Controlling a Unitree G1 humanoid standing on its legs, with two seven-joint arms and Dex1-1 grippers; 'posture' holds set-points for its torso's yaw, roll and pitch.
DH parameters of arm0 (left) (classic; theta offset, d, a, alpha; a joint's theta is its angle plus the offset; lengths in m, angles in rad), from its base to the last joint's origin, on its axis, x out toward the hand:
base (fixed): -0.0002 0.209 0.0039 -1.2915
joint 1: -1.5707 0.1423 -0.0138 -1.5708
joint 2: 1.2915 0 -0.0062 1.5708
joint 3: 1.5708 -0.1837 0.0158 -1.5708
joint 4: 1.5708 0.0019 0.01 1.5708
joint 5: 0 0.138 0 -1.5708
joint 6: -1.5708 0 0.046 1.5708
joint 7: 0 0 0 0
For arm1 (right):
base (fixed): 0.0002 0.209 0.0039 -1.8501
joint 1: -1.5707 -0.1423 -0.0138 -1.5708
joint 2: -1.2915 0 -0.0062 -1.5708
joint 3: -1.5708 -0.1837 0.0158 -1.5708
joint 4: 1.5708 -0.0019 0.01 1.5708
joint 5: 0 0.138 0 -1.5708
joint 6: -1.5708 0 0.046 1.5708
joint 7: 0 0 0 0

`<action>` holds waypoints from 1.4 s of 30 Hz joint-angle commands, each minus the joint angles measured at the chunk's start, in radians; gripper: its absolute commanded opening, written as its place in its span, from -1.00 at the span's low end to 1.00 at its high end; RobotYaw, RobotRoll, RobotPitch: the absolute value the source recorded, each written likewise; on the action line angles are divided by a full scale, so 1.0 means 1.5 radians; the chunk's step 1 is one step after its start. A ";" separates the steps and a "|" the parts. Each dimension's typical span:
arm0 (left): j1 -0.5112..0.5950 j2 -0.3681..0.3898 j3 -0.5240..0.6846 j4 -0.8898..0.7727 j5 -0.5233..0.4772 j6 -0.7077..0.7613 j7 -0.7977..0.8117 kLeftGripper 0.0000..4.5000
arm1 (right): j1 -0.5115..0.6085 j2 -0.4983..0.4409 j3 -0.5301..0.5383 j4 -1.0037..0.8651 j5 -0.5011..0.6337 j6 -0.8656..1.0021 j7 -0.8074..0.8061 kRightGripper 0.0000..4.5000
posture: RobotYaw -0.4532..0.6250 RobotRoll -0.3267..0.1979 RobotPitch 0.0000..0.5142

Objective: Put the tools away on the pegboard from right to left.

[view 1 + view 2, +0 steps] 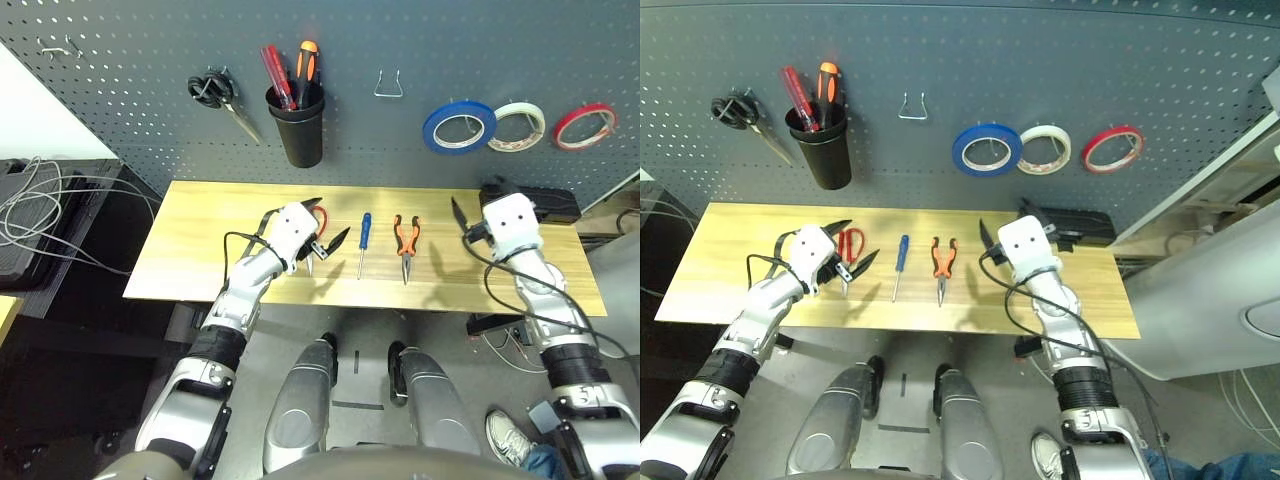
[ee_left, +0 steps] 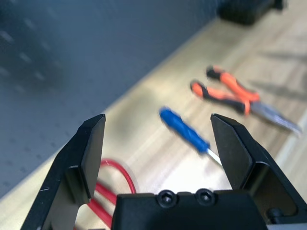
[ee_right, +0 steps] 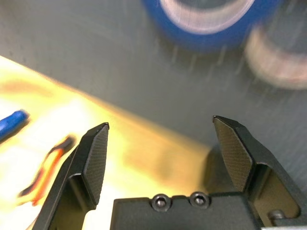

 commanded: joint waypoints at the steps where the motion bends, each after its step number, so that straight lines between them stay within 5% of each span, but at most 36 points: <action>1: -0.010 -0.002 -0.018 0.034 0.026 0.034 -0.002 1.00 | -0.021 0.016 -0.009 0.038 0.032 0.068 0.012 0.99 | 0.02 0.25 -0.02; 14: -0.031 -0.009 -0.050 0.040 0.067 0.080 -0.003 1.00 | -0.147 0.051 -0.041 0.189 0.067 0.181 -0.023 0.99 | 0.06 0.25 0.12; 42: 0.049 -0.003 -0.054 -0.086 0.060 0.140 -0.011 1.00 | -0.221 0.077 -0.053 0.275 0.075 0.358 -0.079 0.99 | 0.16 0.25 0.35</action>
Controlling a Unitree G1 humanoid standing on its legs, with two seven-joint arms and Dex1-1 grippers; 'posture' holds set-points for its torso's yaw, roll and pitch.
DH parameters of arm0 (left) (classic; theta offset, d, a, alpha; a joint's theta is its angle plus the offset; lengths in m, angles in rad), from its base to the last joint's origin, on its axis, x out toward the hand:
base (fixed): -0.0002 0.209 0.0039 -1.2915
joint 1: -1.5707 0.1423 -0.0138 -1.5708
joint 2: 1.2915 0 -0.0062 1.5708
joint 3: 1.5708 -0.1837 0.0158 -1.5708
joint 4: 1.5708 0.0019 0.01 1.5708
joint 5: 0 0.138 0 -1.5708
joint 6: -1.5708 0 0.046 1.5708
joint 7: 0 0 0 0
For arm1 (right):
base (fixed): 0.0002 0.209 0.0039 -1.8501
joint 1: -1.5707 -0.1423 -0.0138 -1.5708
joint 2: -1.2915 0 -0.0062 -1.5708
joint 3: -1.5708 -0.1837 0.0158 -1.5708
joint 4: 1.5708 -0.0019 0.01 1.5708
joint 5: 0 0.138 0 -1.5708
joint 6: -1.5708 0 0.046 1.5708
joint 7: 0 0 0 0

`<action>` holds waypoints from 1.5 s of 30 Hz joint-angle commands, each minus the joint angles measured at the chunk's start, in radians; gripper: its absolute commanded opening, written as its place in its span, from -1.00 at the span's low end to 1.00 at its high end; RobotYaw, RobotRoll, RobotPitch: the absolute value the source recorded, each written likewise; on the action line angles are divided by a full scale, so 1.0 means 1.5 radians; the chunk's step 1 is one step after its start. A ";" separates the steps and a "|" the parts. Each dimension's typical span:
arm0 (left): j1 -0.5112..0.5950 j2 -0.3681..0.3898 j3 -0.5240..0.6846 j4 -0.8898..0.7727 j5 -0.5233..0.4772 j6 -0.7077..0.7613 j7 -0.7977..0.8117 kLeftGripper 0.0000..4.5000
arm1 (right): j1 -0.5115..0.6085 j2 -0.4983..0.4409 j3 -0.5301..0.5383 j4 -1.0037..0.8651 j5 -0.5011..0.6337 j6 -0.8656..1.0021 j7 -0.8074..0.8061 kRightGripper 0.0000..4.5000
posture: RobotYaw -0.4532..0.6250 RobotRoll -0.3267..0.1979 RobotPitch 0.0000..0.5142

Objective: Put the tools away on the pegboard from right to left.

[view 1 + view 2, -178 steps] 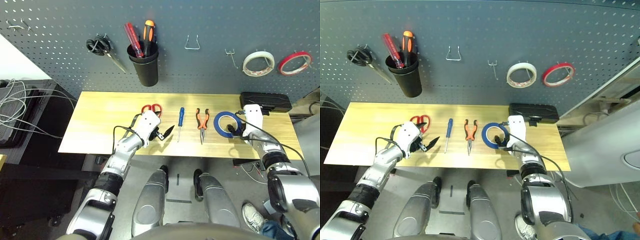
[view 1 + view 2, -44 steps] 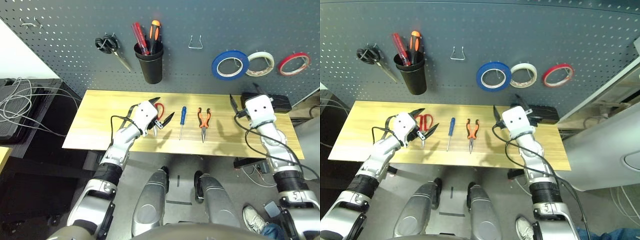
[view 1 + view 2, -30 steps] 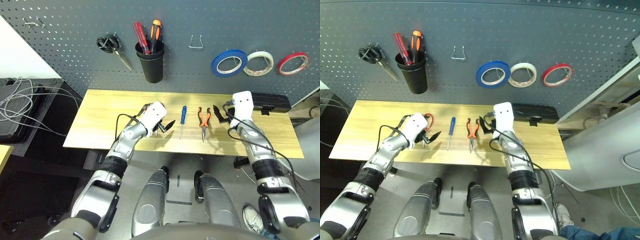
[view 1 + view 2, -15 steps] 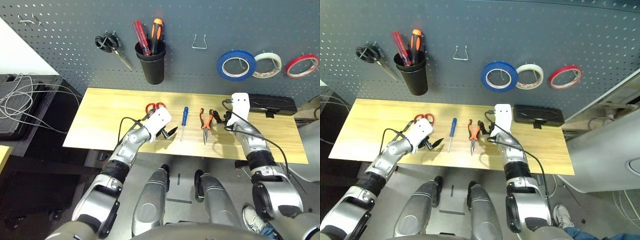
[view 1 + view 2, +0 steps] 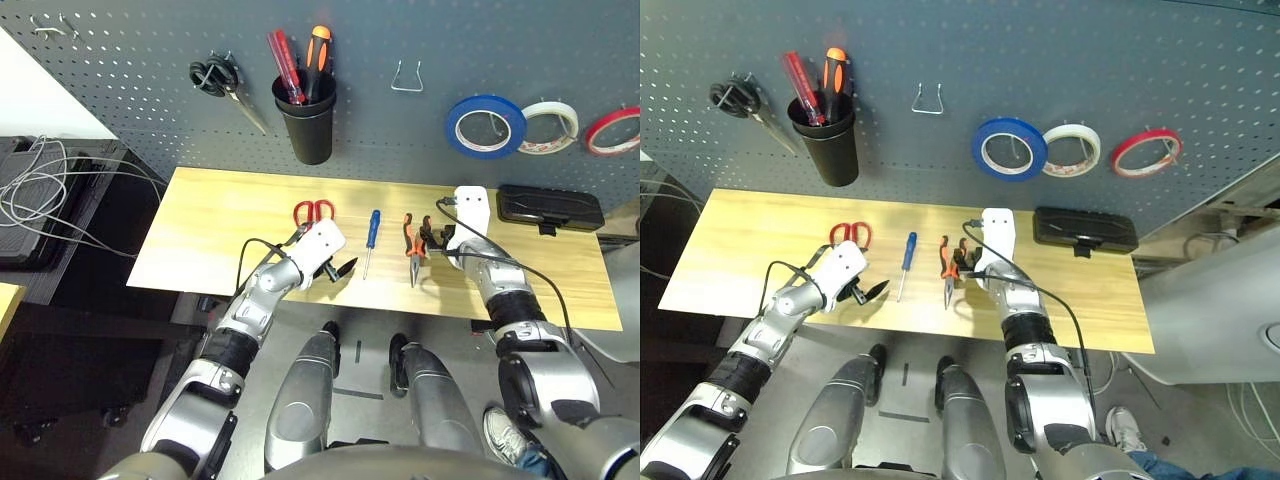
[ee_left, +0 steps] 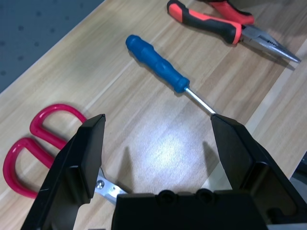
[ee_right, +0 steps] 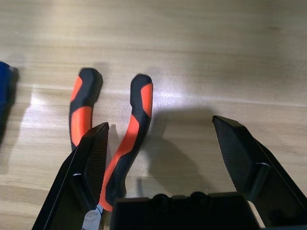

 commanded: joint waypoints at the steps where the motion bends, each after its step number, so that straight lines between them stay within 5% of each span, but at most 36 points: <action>1: 0.019 0.003 -0.001 -0.007 -0.005 0.013 -0.007 1.00 | -0.004 0.004 0.001 0.032 -0.002 0.026 -0.011 0.99 | 0.16 0.25 0.35; 5: 0.020 0.002 0.000 -0.010 -0.007 0.018 -0.005 1.00 | -0.013 0.004 -0.001 0.038 0.000 0.037 -0.018 0.58 | 0.16 0.25 0.33; 15: 0.015 0.002 0.015 0.001 -0.018 0.003 0.006 1.00 | -0.026 -0.008 -0.008 0.020 0.007 0.046 -0.011 -0.87 | 0.14 0.25 0.23; 28: 0.021 -0.002 0.062 -0.035 -0.063 -0.111 0.034 1.00 | 0.037 -0.054 0.076 -0.169 -0.012 0.026 0.124 -0.87 | 0.10 0.25 0.09; 45: -0.009 -0.020 0.087 -0.084 -0.123 -0.146 0.026 1.00 | 0.003 -0.024 0.102 -0.274 -0.004 -0.052 0.179 -0.87 | 0.10 0.25 0.03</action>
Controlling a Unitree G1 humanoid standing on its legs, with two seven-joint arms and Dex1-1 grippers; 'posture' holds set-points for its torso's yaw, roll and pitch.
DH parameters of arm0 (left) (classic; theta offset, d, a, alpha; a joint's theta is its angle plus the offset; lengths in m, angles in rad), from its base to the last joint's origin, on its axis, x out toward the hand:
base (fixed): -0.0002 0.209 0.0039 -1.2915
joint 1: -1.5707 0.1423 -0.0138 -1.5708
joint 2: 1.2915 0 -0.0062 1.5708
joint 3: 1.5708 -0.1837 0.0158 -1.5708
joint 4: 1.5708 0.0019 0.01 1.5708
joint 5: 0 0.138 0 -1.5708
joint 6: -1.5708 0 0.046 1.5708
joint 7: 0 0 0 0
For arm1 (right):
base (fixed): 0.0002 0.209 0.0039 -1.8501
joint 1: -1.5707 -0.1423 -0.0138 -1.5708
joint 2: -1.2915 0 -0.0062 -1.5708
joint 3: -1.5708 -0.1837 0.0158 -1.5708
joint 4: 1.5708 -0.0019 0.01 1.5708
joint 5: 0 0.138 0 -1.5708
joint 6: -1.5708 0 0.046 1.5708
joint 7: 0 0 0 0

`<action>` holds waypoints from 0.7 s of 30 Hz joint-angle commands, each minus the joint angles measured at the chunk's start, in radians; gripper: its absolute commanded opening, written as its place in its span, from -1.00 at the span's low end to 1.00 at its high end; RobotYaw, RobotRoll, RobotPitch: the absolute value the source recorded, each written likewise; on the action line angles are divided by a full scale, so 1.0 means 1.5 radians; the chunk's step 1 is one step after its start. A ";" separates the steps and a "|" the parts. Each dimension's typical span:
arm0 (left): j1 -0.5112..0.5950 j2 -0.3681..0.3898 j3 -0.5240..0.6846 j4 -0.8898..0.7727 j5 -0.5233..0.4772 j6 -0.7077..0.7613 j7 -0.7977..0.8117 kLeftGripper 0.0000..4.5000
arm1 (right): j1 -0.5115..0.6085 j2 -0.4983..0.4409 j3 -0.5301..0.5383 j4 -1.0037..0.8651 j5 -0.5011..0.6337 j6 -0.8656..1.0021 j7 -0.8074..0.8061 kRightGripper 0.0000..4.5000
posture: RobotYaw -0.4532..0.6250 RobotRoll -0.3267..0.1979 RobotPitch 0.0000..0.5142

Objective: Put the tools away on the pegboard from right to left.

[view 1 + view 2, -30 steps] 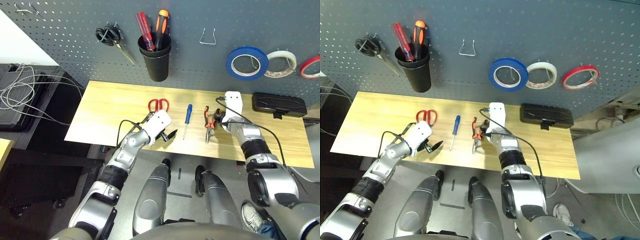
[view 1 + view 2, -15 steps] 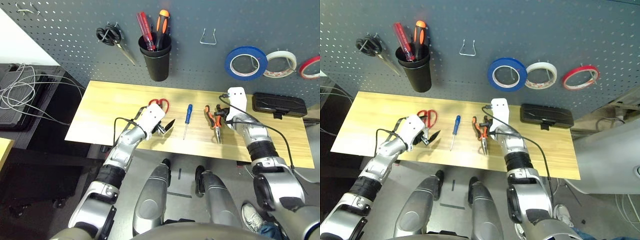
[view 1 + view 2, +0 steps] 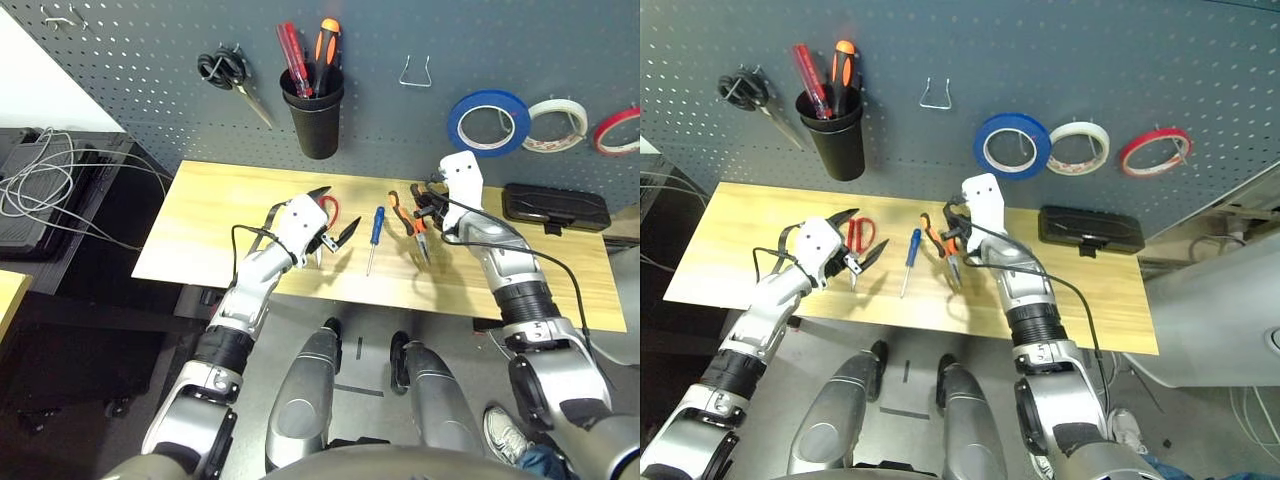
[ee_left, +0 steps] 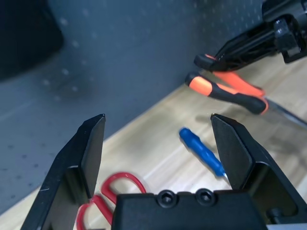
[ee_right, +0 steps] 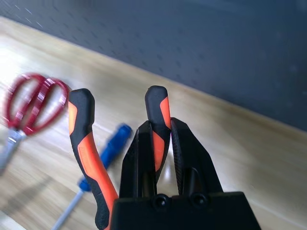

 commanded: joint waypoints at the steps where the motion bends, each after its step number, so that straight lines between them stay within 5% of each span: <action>1: 0.007 -0.005 0.007 -0.017 -0.017 -0.017 -0.008 1.00 | -0.009 0.002 0.008 -0.037 -0.001 -0.045 0.005 -0.87 | 0.10 0.25 0.02; 21: -0.019 -0.017 0.025 -0.034 -0.061 -0.054 -0.027 1.00 | -0.062 0.011 -0.015 -0.113 0.013 -0.235 -0.013 -0.87 | 0.09 0.25 -0.06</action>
